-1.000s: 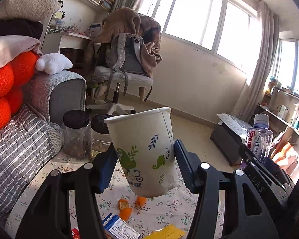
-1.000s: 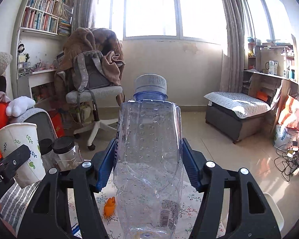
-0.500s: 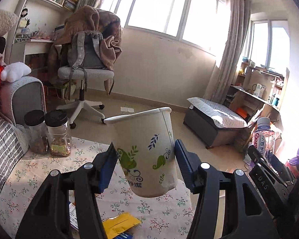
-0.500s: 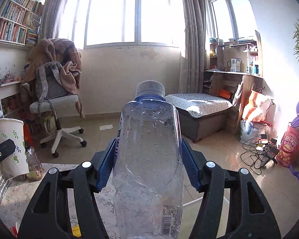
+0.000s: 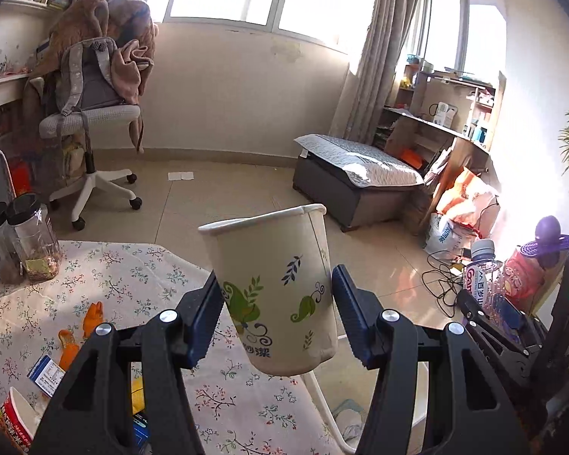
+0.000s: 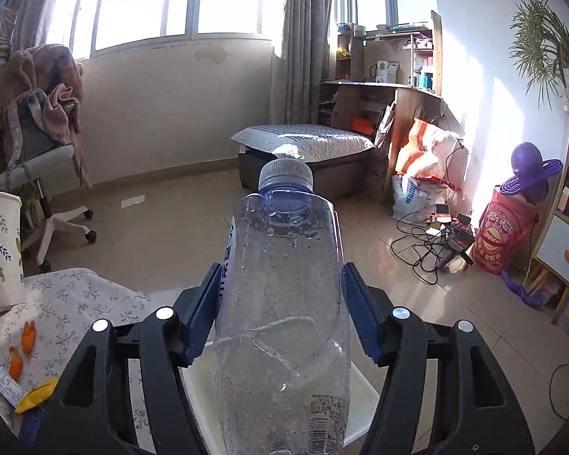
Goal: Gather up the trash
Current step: 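Carry the bottle over the bin and open the right tool while the left carries the cup, then lower the paper cup into the white bin and open the left tool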
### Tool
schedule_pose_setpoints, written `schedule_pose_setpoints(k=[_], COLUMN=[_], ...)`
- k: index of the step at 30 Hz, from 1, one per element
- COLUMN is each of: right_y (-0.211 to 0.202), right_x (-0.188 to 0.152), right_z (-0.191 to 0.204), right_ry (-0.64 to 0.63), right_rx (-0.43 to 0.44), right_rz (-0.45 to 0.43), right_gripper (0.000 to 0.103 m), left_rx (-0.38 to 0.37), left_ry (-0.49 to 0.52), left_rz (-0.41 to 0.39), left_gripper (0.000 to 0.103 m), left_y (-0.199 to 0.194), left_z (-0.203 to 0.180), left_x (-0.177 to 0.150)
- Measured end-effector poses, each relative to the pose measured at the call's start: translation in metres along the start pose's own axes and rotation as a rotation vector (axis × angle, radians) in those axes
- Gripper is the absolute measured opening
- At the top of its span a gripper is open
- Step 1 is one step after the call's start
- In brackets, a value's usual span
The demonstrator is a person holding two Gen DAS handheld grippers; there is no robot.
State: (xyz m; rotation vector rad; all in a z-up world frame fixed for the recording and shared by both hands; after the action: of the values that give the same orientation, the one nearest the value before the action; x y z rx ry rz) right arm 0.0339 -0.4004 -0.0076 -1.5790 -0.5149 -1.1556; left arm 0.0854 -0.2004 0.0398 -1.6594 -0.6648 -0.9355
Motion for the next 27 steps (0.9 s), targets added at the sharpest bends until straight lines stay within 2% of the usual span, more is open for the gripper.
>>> schedule_pose_setpoints(k=[2, 3, 5, 6, 7, 10, 16, 23, 27], right_y=[0.006, 0.009, 0.011, 0.010, 0.008, 0.003, -0.004, -0.007, -0.003], right_x=[-0.006, -0.009, -0.012, -0.012, -0.011, -0.009, -0.011, -0.015, -0.020], right_z=[-0.008, -0.011, -0.017, -0.021, -0.024, -0.036, -0.072, -0.110, -0.130], right_ry=[0.020, 0.024, 0.044, 0.059, 0.073, 0.097, 0.164, 0.247, 0.308], right_rx=[0.005, 0.007, 0.007, 0.007, 0.007, -0.015, -0.119, -0.234, -0.268], right_rz=[0.035, 0.053, 0.063, 0.060, 0.053, 0.037, 0.026, 0.036, 0.054], right_gripper=[0.061, 0.064, 0.075, 0.083, 0.086, 0.090, 0.096, 0.096, 0.096], left_rx=[-0.025, -0.035, -0.052, -0.060, -0.070, -0.088, -0.132, -0.183, -0.218], left_ry=[0.014, 0.021, 0.037, 0.044, 0.050, 0.066, 0.096, 0.112, 0.107], left_rz=[0.029, 0.043, 0.066, 0.077, 0.087, 0.110, 0.157, 0.231, 0.301], left_gripper=[0.057, 0.057, 0.057, 0.057, 0.057, 0.057, 0.057, 0.058, 0.060], left_y=[0.010, 0.015, 0.024, 0.028, 0.033, 0.042, 0.057, 0.075, 0.087], left_z=[-0.016, -0.024, -0.040, -0.047, -0.054, -0.069, -0.100, -0.127, -0.138], left_x=[-0.006, -0.009, -0.014, -0.016, -0.018, -0.025, -0.034, -0.049, -0.063])
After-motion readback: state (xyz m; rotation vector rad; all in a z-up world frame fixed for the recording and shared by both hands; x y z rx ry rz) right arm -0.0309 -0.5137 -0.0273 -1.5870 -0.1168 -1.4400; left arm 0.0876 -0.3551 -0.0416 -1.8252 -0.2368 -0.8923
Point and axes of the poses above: each gripper's, at about its wrist camera, not at the fingertips, and y roughly the way its jaws point, z to its left, x to its top, the point moved 5 cm from there along y, roughly the way its jaws point, and after that the axes turned 6 degrees about x, right-handed, at the moved point
